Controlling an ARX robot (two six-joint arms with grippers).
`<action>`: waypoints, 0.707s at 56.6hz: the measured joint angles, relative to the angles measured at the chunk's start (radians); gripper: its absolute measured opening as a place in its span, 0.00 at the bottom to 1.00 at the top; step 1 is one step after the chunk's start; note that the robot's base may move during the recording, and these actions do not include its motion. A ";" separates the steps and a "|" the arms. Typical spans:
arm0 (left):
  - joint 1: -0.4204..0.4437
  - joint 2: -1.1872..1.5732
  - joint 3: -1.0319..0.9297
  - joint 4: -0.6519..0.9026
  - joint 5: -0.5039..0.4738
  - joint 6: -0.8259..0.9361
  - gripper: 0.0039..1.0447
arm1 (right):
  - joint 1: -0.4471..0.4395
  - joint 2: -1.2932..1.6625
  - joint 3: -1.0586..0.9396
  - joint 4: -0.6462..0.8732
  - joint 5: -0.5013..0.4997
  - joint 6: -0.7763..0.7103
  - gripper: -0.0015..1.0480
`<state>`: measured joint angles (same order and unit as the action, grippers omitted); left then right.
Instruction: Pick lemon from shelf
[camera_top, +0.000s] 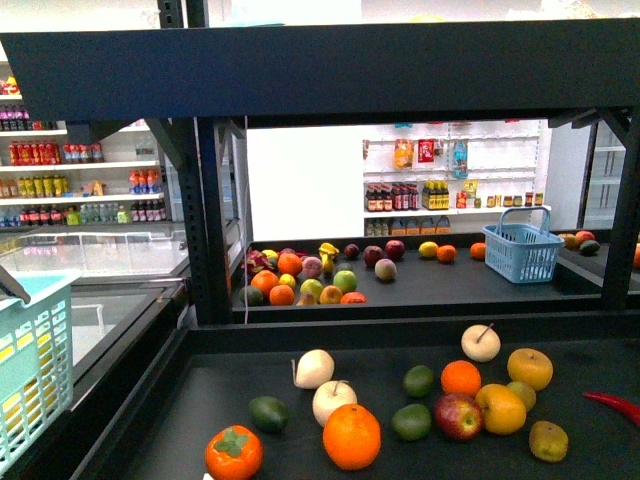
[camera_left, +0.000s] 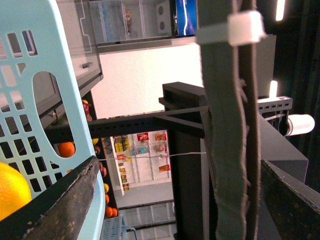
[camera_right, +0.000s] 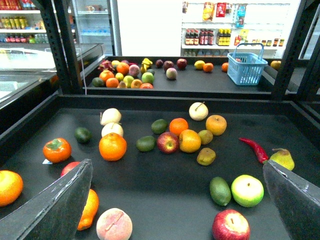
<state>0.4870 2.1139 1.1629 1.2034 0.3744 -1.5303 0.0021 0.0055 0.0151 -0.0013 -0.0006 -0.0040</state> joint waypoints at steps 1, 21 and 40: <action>0.000 -0.012 -0.003 -0.014 0.000 0.007 0.93 | 0.000 0.000 0.000 0.000 0.000 0.000 0.98; -0.054 -0.557 -0.124 -0.788 -0.059 0.631 0.93 | 0.000 0.000 0.000 0.000 0.000 0.000 0.98; -0.273 -1.170 -0.395 -1.039 -0.193 1.349 0.70 | 0.000 0.000 0.000 0.000 0.000 0.000 0.98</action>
<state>0.2138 0.9443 0.7677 0.1646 0.1818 -0.1814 0.0021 0.0055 0.0151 -0.0013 -0.0006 -0.0040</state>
